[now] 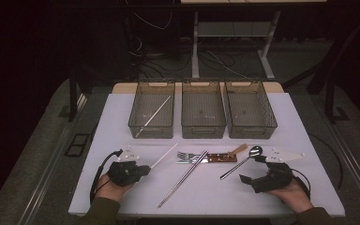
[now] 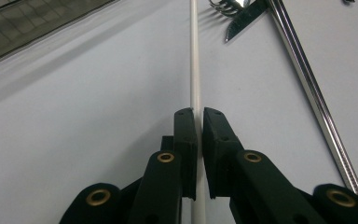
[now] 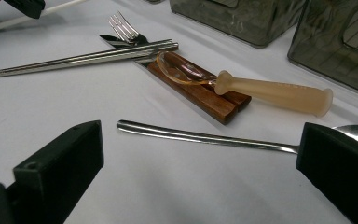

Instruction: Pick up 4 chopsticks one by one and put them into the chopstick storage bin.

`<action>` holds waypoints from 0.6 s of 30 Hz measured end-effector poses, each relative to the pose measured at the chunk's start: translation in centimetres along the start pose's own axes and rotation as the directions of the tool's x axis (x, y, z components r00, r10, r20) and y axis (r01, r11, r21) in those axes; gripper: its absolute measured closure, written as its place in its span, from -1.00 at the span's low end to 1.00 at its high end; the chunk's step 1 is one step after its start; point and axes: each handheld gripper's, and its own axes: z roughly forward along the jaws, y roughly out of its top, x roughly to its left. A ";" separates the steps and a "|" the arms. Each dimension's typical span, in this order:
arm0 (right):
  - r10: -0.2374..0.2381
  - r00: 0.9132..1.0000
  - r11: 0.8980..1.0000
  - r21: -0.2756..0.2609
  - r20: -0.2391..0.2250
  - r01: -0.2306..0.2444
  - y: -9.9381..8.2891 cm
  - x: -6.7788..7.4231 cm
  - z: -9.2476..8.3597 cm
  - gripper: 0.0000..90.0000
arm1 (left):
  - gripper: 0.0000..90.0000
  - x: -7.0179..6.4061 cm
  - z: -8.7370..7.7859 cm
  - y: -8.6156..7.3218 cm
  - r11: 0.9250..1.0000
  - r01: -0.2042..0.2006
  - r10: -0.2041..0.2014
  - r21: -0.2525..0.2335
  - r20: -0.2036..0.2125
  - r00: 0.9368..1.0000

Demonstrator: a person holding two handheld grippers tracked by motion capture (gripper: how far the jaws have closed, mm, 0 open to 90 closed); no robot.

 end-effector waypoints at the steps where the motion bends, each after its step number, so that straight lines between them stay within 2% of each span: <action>1: 0.001 1.000 1.000 0.000 0.000 -0.001 0.0 0.0 0.0 -0.98 | 0.87 0.1 -0.1 0.0 1.000 -0.003 0.003 0.003 0.000 1.000; 7: 0.002 1.000 1.000 -0.002 0.001 -0.002 0.0 0.0 -0.1 -0.98 | 0.87 0.4 -0.5 0.4 1.000 -0.006 0.006 -0.003 0.008 1.000; 11: -0.001 1.000 1.000 -0.005 0.000 0.001 0.0 -0.1 -0.1 -0.98 | 0.88 0.4 -0.8 0.8 1.000 0.010 -0.010 -0.013 0.018 1.000; 18: 0.003 1.000 1.000 -0.008 -0.001 -0.003 0.1 0.0 -0.1 -0.98 | 0.88 0.5 -1.3 1.7 0.999 0.019 -0.018 -0.047 0.025 1.000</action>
